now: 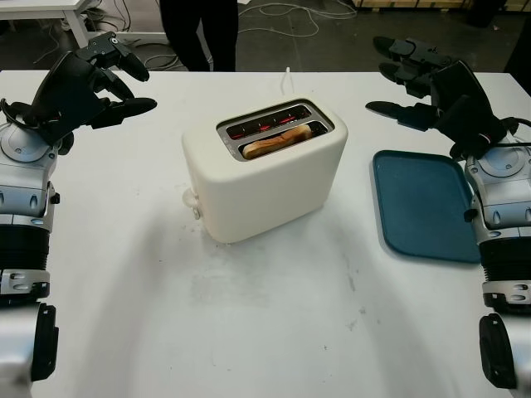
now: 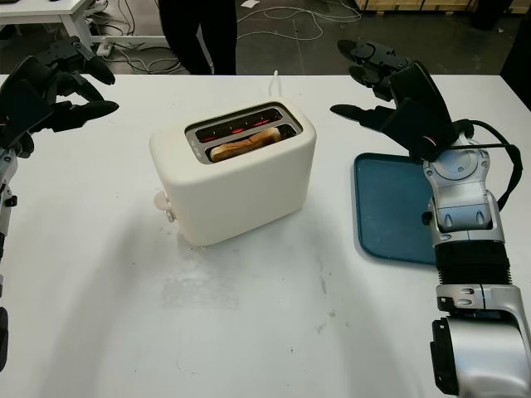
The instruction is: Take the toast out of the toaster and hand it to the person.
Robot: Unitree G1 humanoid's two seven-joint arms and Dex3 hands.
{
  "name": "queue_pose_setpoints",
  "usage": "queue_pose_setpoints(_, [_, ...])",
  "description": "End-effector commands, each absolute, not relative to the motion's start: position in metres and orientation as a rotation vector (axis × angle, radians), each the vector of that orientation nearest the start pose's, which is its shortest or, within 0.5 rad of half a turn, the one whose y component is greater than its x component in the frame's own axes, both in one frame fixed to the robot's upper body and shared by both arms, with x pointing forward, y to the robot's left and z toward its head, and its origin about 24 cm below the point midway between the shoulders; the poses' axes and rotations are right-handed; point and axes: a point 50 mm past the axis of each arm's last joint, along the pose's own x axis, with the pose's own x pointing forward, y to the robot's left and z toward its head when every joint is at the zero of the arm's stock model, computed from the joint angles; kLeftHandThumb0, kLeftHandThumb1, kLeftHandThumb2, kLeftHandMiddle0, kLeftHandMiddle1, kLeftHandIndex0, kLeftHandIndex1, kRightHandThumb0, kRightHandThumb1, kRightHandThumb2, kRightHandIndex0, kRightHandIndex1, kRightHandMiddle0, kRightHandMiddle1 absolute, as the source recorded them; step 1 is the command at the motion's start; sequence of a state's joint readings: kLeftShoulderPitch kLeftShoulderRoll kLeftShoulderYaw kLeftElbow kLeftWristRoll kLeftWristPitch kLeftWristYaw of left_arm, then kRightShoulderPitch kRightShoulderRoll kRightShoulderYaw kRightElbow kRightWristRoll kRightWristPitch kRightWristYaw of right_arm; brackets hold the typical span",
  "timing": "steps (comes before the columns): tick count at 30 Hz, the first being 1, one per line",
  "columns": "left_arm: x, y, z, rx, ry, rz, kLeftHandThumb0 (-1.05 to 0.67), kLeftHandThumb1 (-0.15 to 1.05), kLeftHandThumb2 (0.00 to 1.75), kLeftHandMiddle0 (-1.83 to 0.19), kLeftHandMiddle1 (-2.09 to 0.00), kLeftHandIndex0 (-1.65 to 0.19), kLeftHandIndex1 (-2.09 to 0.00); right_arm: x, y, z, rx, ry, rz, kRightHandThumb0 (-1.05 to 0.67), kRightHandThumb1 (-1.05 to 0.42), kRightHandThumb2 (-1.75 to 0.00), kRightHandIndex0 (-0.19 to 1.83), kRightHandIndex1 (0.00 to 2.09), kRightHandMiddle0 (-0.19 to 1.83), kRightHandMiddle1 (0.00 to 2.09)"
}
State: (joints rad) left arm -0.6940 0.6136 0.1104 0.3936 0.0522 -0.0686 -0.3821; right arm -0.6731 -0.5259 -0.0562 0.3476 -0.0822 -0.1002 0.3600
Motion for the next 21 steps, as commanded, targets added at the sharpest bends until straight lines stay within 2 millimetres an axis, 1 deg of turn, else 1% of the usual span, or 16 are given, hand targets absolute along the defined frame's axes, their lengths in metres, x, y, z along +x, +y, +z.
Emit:
queue_pose_setpoints(1, [0.3502,0.2569,0.2181,0.628,-0.309,-0.144,-1.05,0.9,0.01,-0.17,-1.74,-0.21,-1.61,0.3526,-0.2185,0.2035,-0.622,-0.359,0.237,-0.39,-0.89,0.0,0.41,0.01,0.41,0.01])
queue_pose_setpoints(5, [0.3504,0.257,0.2178,0.607,-0.298,-0.146,-1.05,0.89,0.0,-0.17,-1.74,-0.22,-1.61,0.3529,-0.2184,0.2032,-0.609,-0.354,0.241,-0.36,-0.89,0.0,0.4,0.0,0.4,0.0])
queue_pose_setpoints(9, [0.35,0.2567,0.2181,0.625,-0.302,-0.146,-1.05,0.89,0.01,-0.16,-1.74,-0.2,-1.63,0.3528,-0.2179,0.2036,-0.612,-0.349,0.242,-0.36,-0.89,0.0,0.39,0.0,0.4,0.0])
queue_pose_setpoints(13, [0.3501,0.2568,0.2179,0.611,-0.299,-0.145,-1.05,0.89,0.0,-0.17,-1.74,-0.21,-1.63,0.3529,-0.2177,0.2033,-0.602,-0.344,0.247,-0.31,-0.9,0.0,0.37,0.0,0.37,0.0])
queue_pose_setpoints(21, [0.3506,0.2565,0.2172,0.626,-0.306,-0.147,-1.05,0.9,0.0,-0.16,-1.75,-0.2,-1.62,0.3526,-0.2177,0.2034,-0.602,-0.341,0.247,-0.33,-0.9,0.0,0.37,0.0,0.37,0.0])
